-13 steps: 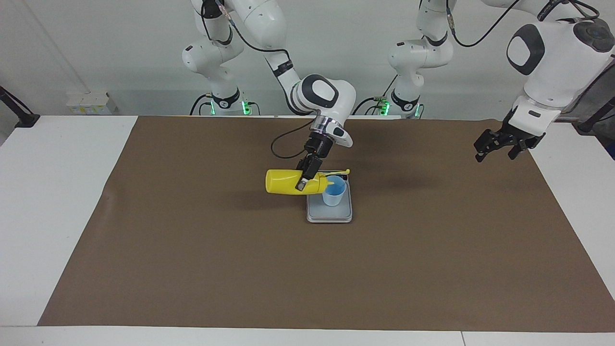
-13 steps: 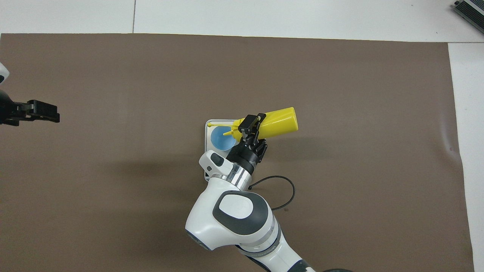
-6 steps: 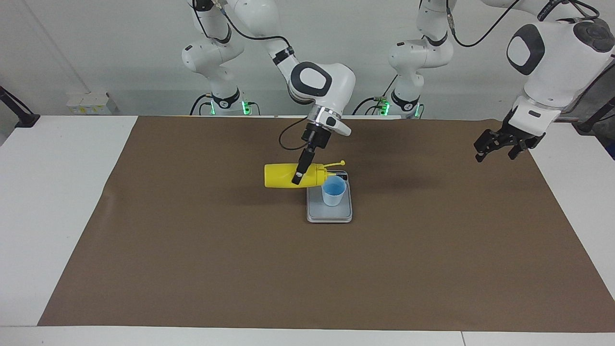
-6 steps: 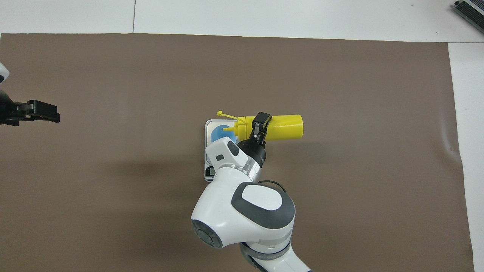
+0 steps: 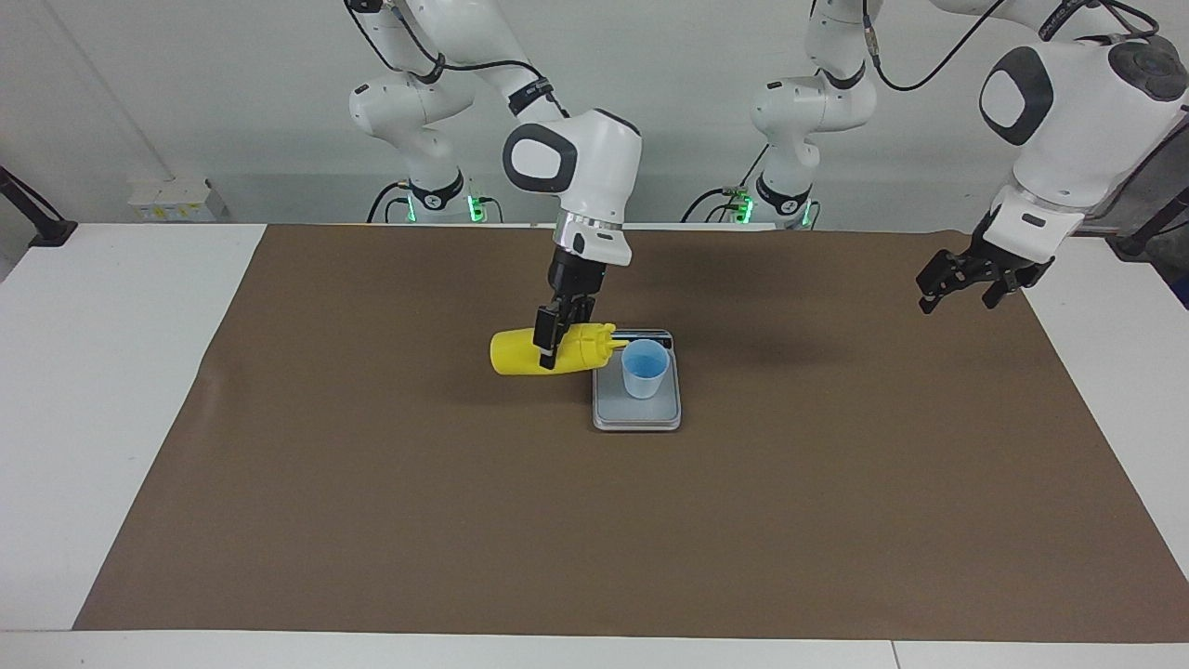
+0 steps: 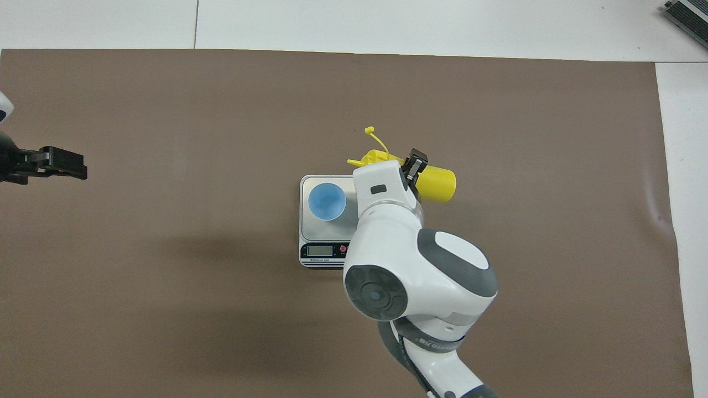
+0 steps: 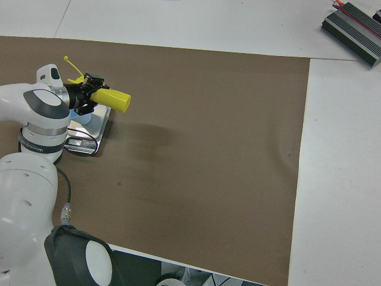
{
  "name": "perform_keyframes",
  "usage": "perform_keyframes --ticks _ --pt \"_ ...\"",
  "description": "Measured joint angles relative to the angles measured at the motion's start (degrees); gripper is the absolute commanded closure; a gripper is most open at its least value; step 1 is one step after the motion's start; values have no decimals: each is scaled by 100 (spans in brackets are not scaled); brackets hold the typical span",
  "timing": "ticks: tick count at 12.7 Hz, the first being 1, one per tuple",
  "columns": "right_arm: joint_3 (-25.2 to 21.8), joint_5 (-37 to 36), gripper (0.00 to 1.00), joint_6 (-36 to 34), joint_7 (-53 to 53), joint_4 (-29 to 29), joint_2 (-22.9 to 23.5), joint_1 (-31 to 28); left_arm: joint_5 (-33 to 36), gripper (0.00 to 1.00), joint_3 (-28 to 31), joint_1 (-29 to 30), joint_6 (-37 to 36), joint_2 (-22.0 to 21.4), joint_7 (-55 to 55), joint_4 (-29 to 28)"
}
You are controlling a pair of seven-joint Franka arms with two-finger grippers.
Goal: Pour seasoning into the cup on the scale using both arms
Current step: 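Raise the yellow bottle upright and carry it back from the scale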
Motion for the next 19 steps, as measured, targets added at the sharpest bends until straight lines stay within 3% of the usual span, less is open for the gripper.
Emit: perform_keyframes --ticks 6,9,15,19 --pt "-2 512 52 1805 -1 -907 -271 -863 0 0 0 0 0 0 0 0" --pt "-2 852 52 1966 -67 -1013 -330 -1013 0 0 0 0 0 0 0 0" --pt "-4 3029 51 1966 -1844 -991 -390 -1211 0 0 0 0 0 0 0 0" --pt "-6 5295 51 1941 -4049 -994 -389 -1443 0 0 0 0 0 0 0 0"
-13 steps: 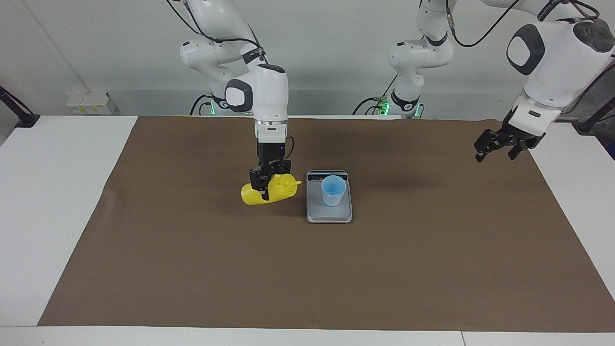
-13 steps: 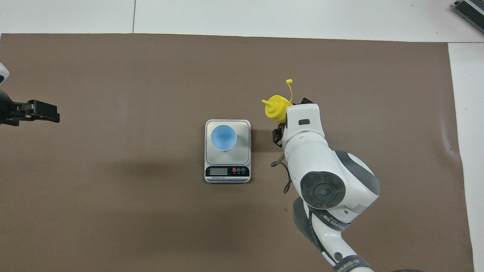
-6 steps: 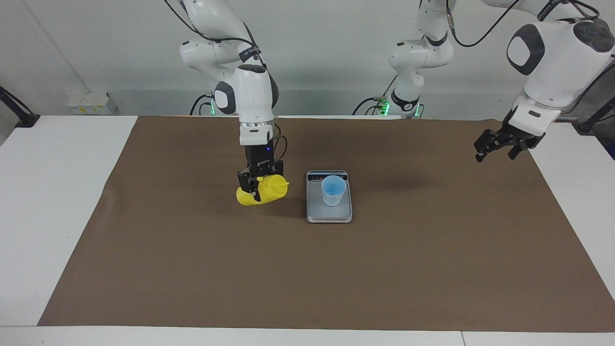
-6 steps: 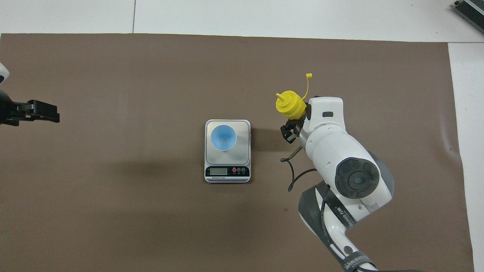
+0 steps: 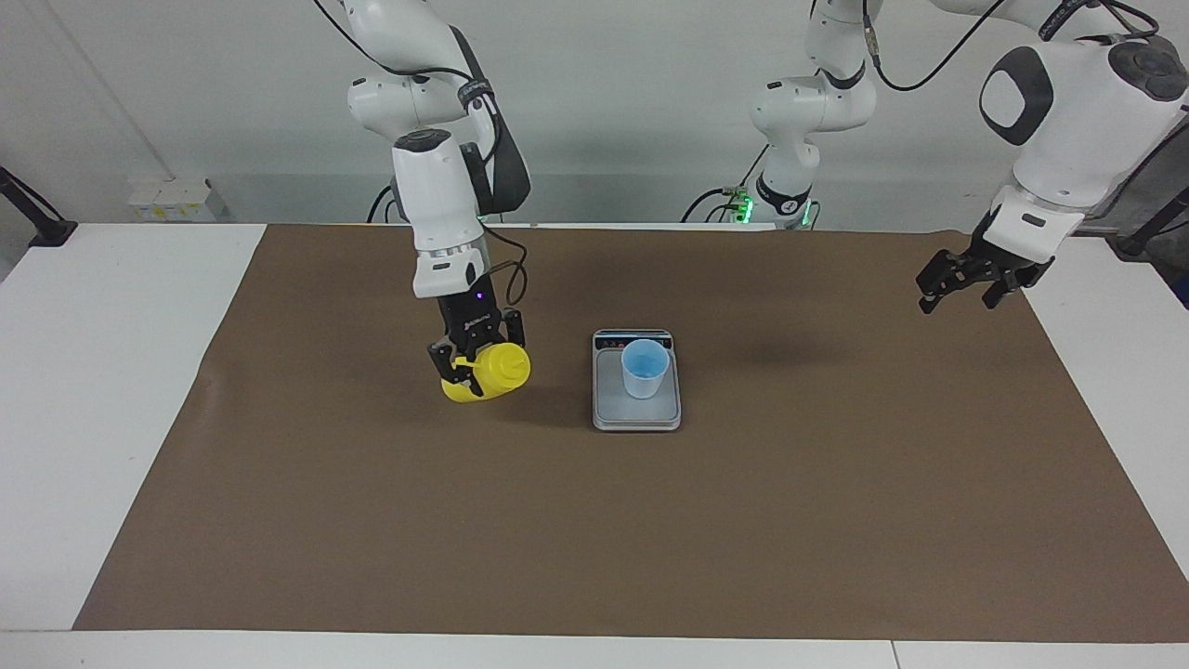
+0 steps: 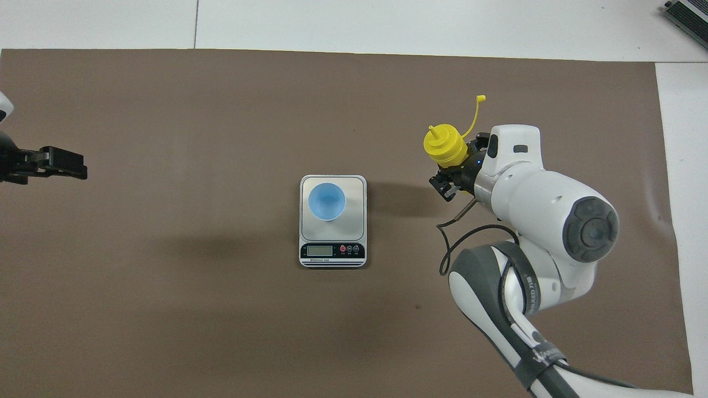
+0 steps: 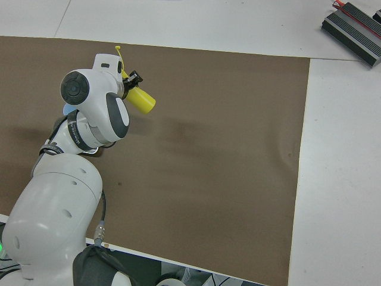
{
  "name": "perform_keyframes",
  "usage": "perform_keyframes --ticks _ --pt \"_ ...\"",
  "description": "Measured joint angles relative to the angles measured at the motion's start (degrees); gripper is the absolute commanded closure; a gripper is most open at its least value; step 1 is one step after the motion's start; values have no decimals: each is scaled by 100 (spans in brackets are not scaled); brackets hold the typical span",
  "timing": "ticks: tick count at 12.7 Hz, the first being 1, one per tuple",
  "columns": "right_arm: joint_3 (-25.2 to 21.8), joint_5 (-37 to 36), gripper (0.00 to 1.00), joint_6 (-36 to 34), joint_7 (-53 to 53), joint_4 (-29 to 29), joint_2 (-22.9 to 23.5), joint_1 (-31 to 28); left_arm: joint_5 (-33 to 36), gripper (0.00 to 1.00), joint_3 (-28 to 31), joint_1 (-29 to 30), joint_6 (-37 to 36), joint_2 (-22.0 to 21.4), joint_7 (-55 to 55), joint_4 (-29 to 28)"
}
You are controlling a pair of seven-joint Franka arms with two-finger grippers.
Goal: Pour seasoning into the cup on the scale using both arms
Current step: 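Raise the yellow bottle upright and carry it back from the scale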
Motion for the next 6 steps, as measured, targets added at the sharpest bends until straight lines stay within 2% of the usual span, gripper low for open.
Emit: perform_keyframes --ticks 3,6 --pt "-5 2021 51 -274 -2177 -4 0 -328 0 0 0 0 0 0 0 0" --pt "-20 3703 51 -929 -4301 -3 -1 -962 0 0 0 0 0 0 0 0"
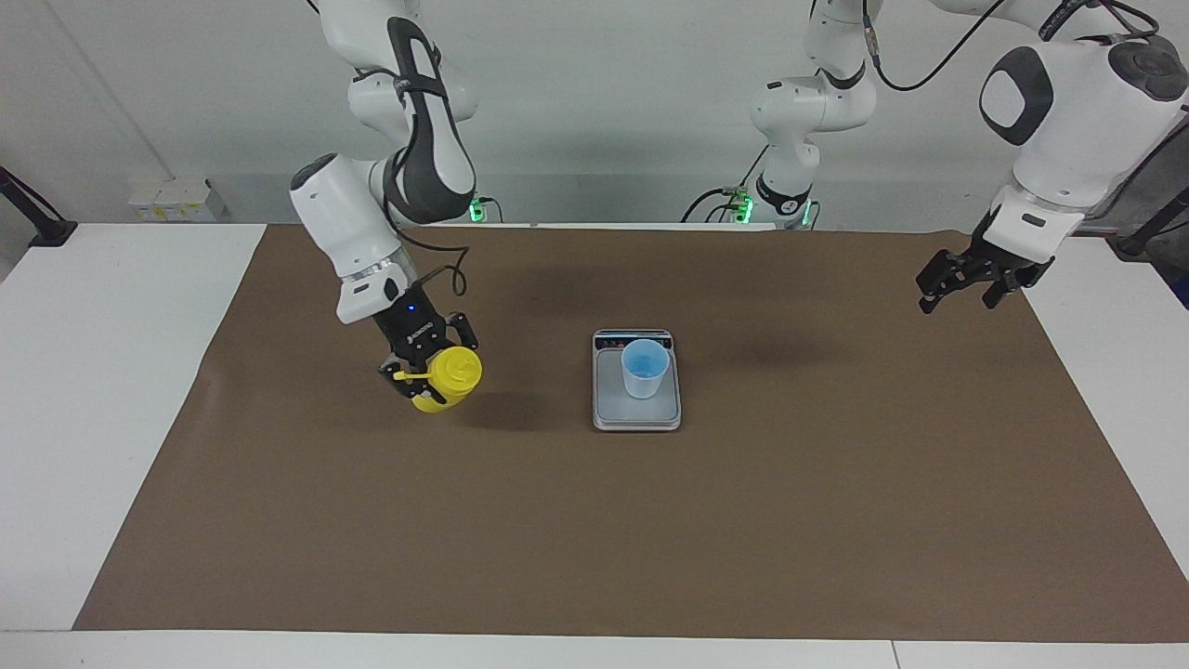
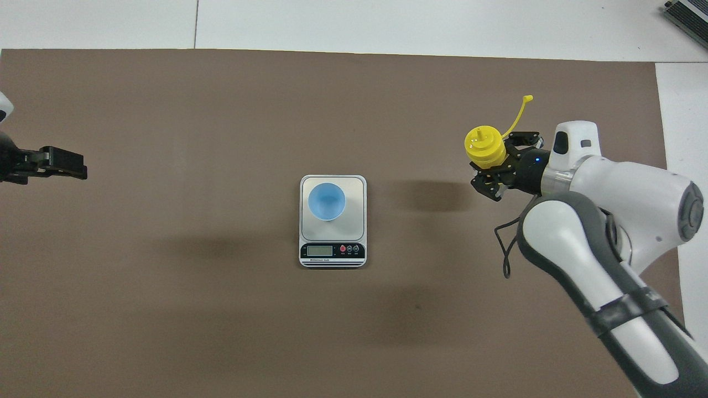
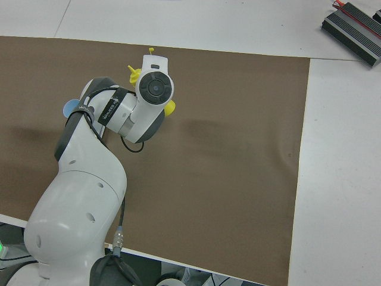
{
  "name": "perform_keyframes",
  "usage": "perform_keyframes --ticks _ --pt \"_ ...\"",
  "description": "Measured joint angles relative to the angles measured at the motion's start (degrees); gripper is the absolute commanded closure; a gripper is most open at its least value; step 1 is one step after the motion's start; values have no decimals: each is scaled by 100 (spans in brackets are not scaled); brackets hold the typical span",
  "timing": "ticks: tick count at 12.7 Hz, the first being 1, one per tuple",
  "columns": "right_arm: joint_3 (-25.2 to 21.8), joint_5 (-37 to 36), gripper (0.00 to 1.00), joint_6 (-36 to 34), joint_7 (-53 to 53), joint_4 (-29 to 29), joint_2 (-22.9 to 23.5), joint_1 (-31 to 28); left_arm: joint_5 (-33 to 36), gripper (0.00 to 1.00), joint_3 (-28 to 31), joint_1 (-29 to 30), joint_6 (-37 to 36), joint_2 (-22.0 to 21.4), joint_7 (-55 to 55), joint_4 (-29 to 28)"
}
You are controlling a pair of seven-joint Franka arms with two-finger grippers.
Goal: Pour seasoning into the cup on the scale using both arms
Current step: 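Raise the yellow bottle upright and carry it back from the scale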
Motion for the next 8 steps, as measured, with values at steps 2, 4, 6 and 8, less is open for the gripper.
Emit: perform_keyframes --ticks 2,4,6,8 --pt "-3 438 51 -412 -674 -1 2 -386 0 0 0 0 0 0 0 0" --pt "-5 997 51 -874 -1386 -12 19 -795 0 0 0 0 0 0 0 0" --pt "-9 1314 50 -1284 -2055 -28 90 -1226 0 0 0 0 0 0 0 0" --pt "-10 1508 51 -1580 -2526 -33 208 -1539 0 0 0 0 0 0 0 0"
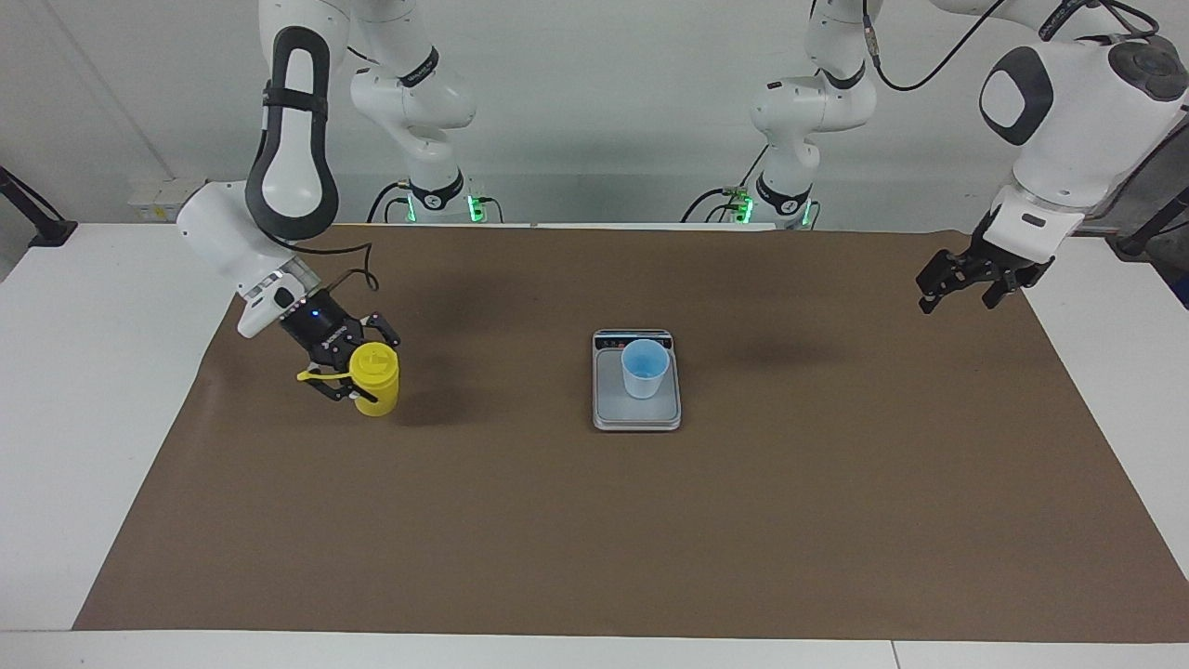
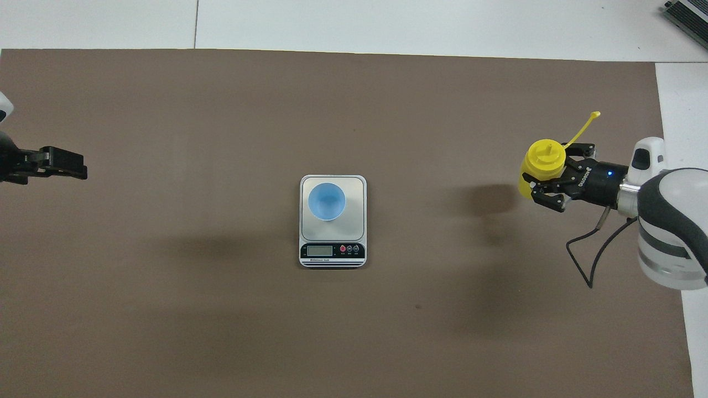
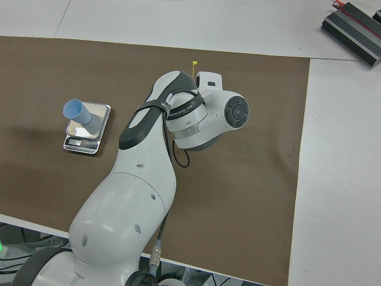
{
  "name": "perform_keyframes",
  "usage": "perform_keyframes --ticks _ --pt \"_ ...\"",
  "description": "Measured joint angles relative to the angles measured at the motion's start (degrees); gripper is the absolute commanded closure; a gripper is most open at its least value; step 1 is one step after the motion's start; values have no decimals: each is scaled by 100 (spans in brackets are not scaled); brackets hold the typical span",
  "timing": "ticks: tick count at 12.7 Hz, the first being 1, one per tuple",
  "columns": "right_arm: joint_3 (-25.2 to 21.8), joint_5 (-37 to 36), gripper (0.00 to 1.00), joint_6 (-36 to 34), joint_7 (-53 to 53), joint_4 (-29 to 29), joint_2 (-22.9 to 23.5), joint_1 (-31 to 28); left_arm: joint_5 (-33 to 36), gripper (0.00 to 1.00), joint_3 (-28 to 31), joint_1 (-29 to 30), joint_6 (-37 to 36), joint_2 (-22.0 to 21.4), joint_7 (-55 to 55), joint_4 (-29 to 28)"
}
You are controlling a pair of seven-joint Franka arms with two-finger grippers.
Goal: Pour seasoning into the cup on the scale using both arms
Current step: 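Raise the yellow bottle upright and carry it back from the scale, then set the yellow bottle down and open the right gripper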
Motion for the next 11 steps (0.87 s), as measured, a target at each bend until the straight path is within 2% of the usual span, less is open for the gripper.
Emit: perform_keyframes --ticks 5,8,9,10,11 --pt "1 332 50 -475 -773 -15 284 -360 0 0 0 0 0 0 0 0" --pt "0 798 27 -793 -1223 -19 530 -578 0 0 0 0 0 0 0 0" --pt "1 813 11 -840 -1235 -19 576 -593 0 0 0 0 0 0 0 0" --pt "2 818 0 -895 -1235 -19 608 -597 0 0 0 0 0 0 0 0" --pt "1 826 0 -951 -1235 -15 624 -617 0 0 0 0 0 0 0 0"
